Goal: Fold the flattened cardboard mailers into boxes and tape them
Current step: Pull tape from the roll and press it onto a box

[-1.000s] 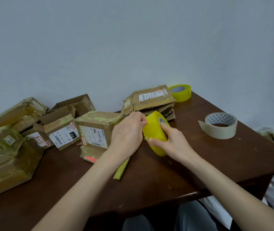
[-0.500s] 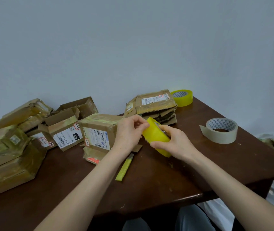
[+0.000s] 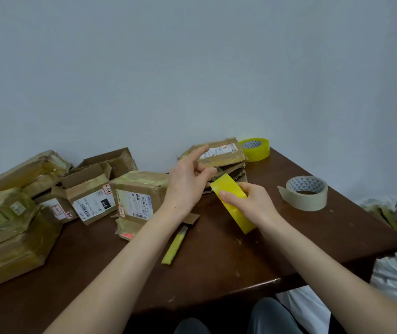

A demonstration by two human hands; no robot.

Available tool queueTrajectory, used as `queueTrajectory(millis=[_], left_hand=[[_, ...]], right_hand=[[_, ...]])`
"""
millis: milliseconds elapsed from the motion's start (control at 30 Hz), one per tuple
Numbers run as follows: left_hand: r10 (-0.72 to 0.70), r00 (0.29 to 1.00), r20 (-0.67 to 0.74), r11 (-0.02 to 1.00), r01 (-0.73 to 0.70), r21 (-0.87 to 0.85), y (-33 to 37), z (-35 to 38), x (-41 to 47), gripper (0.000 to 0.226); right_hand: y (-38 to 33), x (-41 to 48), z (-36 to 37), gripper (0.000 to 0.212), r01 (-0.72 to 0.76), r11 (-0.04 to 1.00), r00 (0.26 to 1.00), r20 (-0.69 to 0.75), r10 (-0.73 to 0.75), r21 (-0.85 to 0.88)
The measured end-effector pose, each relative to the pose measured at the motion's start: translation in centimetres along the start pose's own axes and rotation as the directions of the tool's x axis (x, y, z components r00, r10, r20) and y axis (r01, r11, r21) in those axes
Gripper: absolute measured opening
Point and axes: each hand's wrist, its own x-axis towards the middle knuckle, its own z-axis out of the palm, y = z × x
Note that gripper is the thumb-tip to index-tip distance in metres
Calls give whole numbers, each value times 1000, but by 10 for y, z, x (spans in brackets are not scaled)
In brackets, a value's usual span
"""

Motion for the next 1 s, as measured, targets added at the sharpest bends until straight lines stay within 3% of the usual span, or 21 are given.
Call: queueTrajectory(millis=[133,300,400,467,533,700,833,1000], left_hand=[[74,997,14,997,-74,-5,10,1,-6,19],[66,996,55,997,-68,34,21,3,-3,35],[95,991,96,990,-105,97,22,2,4,26],[104,982,160,972,-134,193,21,-2,9,17],[122,968,220,923,-192,335,16,-4,13,31],[181,952,245,817,-285,501,8,-4,10,15],[134,966,223,795,-239,558,1,0,7,13],[19,977,213,915,-103,391,-6,1,11,20]], right_hand=[[0,0,1,37,-15,1000,1000,-15,15,-7],[1,2,2,38,-31,999,999,-13,31,8],[1,3,1,41,-41,999,999,-14,41,24],[3,4,0,57,-51,998,999,-9,51,39],[4,3,0,69,-58,997,998,-20,59,48],[4,0,1,70,-47,995,998,-25,49,89],[4,-3,-2,72,-33,994,999,5,33,108],[4,-6,-6,65,31,993,999,34,-35,114]])
